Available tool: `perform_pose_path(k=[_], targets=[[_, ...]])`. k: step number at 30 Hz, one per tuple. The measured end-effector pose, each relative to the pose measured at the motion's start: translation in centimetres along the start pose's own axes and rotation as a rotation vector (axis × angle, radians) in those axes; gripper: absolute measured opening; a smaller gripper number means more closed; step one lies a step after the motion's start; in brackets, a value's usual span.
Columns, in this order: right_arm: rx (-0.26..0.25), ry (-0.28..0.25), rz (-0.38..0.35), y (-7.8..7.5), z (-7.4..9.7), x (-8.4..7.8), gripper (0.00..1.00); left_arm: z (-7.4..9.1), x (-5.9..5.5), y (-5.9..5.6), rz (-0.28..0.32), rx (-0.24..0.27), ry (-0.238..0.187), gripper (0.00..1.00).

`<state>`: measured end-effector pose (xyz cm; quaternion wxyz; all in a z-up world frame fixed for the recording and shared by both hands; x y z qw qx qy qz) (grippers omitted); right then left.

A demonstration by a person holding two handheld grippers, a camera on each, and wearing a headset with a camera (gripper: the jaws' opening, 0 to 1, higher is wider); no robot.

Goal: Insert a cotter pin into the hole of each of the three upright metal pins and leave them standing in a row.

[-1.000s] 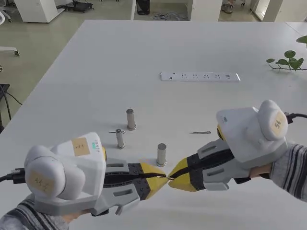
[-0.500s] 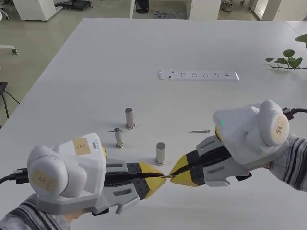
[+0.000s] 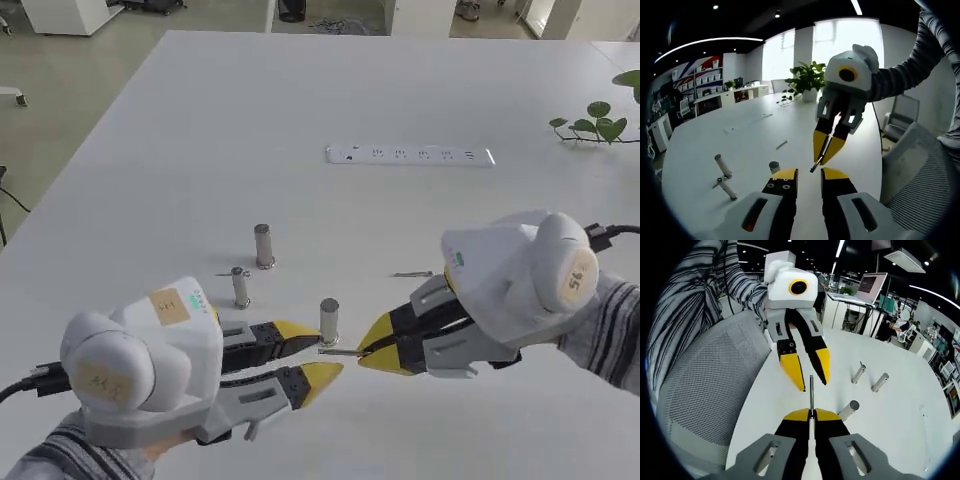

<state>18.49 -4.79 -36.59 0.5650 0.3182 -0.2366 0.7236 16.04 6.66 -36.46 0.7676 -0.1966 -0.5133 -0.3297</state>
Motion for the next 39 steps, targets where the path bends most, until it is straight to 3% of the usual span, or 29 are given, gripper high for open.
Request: perform_pose_path(k=[9,13,21,30,39], targets=[[-0.056,0.018,-0.047,-1.8,0.6,-1.7,0.0,-1.3,0.1,1.1,0.001,0.072,-0.01,0.23],[-0.092,0.043,-0.069,-2.9,0.8,-2.7,0.0,-2.1,-0.6,1.5,-0.003,0.116,0.01,0.24],[-0.118,0.073,-0.07,-4.4,0.6,-3.7,0.0,-3.9,-2.1,2.8,0.027,0.223,0.063,0.26],[-0.114,0.096,-0.09,-6.1,-0.4,-5.6,0.0,-6.1,-3.2,3.0,0.048,0.261,0.105,0.24],[-0.107,0.088,-0.098,-6.5,-0.7,-5.9,0.0,-8.0,-4.5,3.2,0.106,0.281,0.152,0.2]])
Point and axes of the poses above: the centre of the closed fingertips' face, and the gripper's own axes: z roughly backward along the fingers, y roughly to its left, x roughly out of its top, the point moved 6 cm from there along z, roughly backward along the fingers, and after that the axes turned 12 degrees about x, right-handed, at the moved point
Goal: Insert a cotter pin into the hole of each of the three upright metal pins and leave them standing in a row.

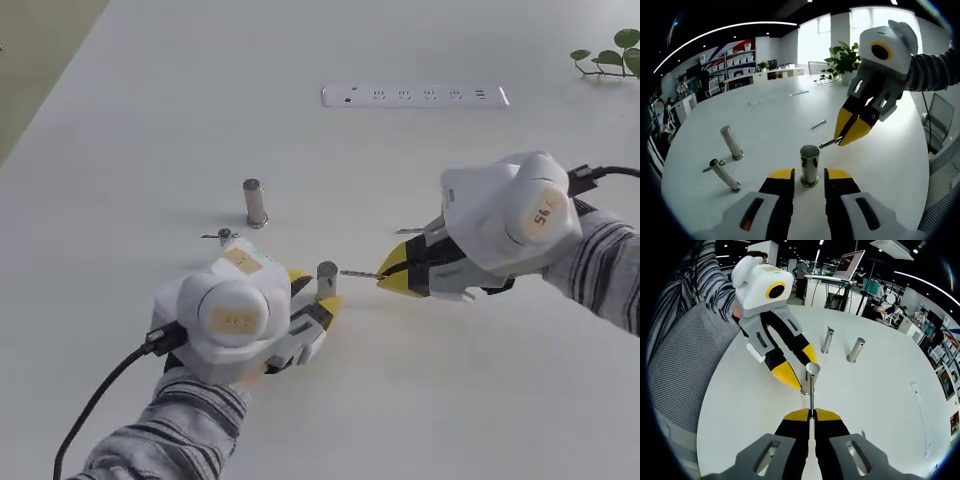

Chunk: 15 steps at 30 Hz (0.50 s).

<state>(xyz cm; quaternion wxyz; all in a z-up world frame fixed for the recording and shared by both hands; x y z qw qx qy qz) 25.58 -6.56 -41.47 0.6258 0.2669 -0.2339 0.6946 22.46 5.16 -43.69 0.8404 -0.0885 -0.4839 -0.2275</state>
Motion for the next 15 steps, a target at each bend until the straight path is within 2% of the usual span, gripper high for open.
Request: perform_pose_path(k=[3,15], targets=[[0.002,0.006,0.003,0.11,-0.14,0.09,0.0,-0.28,-0.04,-0.03,0.028,0.004,0.003,0.18],[0.011,0.004,0.008,0.24,-0.32,0.59,0.0,-0.82,-0.25,-0.33,0.055,0.007,0.01,0.11]])
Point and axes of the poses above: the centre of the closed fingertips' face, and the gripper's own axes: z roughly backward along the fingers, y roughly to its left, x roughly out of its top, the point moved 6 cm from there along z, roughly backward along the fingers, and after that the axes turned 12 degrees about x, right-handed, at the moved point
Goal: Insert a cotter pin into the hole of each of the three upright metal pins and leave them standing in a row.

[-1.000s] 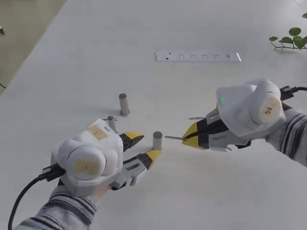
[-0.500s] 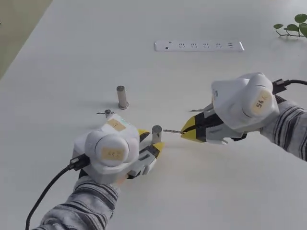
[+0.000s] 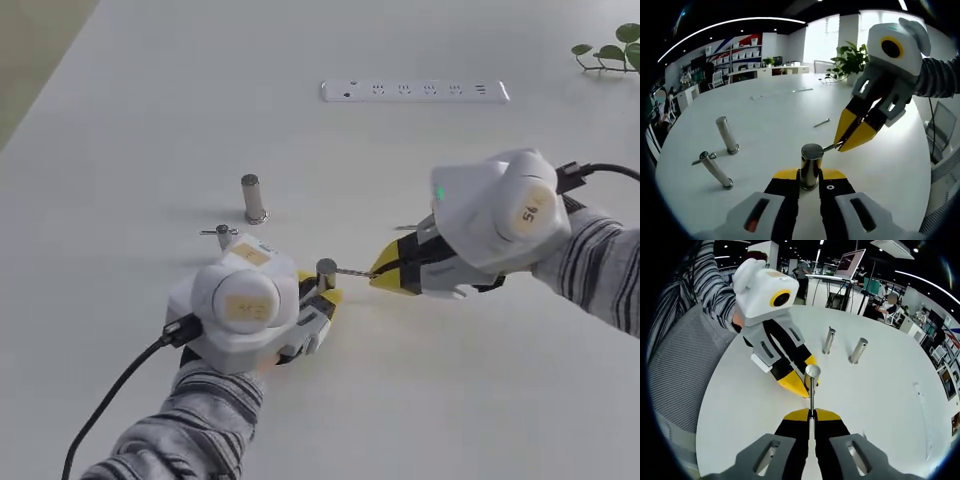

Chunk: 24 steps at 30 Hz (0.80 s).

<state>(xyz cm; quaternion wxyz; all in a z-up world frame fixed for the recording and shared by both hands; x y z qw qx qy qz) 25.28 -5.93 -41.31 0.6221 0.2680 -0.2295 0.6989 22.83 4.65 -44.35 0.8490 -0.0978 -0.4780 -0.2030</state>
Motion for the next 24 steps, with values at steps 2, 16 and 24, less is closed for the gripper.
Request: perform_pose_path(k=[2,16,24], targets=[[0.0,0.005,0.001,0.1,0.0,0.2,0.0,0.0,-0.1,0.0,0.003,0.001,0.0,0.1],[-0.014,0.038,0.012,0.6,0.5,1.2,0.0,-0.2,-0.4,-0.1,0.003,0.018,-0.018,0.1],[-0.024,0.026,0.022,0.6,0.2,2.0,0.0,-0.3,-0.4,0.0,0.014,0.02,-0.019,0.1]])
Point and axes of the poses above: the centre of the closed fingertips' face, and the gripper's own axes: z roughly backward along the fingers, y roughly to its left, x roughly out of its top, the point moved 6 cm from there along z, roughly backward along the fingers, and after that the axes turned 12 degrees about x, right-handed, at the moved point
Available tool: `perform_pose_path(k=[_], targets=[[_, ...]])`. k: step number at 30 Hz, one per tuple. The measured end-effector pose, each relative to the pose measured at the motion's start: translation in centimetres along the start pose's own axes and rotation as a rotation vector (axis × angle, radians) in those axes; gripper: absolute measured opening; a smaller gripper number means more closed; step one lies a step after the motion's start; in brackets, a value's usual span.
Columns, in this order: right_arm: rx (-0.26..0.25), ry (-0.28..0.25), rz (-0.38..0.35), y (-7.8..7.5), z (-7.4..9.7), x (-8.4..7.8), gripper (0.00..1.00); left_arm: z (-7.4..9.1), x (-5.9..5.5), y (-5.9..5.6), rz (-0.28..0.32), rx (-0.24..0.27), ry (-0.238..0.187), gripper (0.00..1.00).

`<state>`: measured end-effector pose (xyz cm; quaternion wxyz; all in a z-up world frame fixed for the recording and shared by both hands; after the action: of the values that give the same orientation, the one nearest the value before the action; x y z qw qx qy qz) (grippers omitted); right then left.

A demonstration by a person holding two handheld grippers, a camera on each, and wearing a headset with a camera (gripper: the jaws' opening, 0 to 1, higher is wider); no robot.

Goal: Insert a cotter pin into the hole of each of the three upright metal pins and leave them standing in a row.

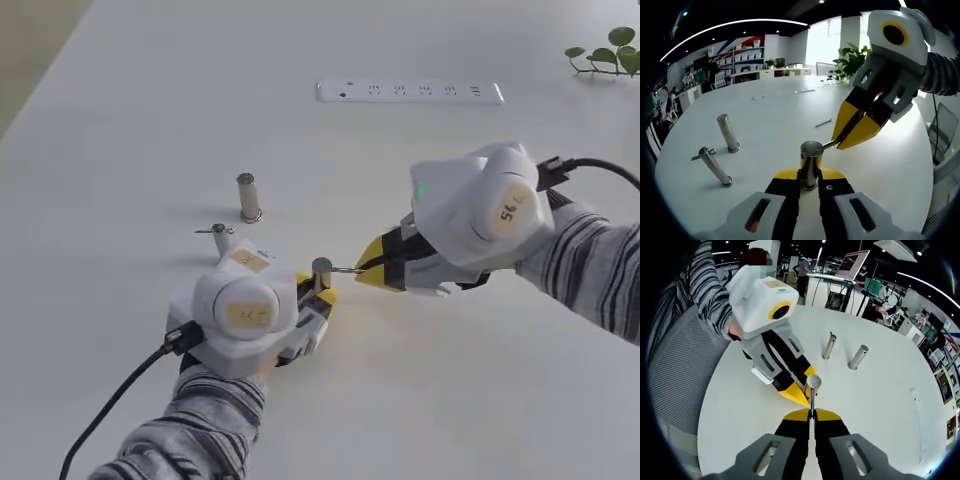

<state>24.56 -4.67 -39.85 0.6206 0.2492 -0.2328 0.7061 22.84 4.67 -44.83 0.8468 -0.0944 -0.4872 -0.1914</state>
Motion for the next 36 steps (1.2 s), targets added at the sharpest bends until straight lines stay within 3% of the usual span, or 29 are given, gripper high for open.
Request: perform_pose_path(k=[22,29,32,36], targets=[[-0.003,0.028,0.07,-0.5,-1.1,0.8,0.0,0.0,-0.4,-0.1,0.089,0.029,-0.003,0.11],[-0.012,0.015,0.071,-0.6,-1.4,1.1,0.0,0.0,-0.5,-0.2,0.11,0.039,0.002,0.11],[-0.016,0.007,0.059,-0.4,-1.0,1.3,0.07,-0.1,-0.5,-0.2,0.109,0.043,0.002,0.11],[-0.025,0.002,0.039,-0.2,-0.2,1.1,0.07,-0.1,-0.6,-0.2,0.112,0.048,0.004,0.11]])
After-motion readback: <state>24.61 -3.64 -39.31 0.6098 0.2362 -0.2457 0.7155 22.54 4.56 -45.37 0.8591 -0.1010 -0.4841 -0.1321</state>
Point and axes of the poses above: the centre of the closed fingertips' face, and the gripper's own axes: z roughly backward along the fingers, y roughly to its left, x roughly out of its top, the point moved 6 cm from there along z, roughly backward along the fingers, and after that the axes turned 12 degrees about x, right-handed, at the moved point
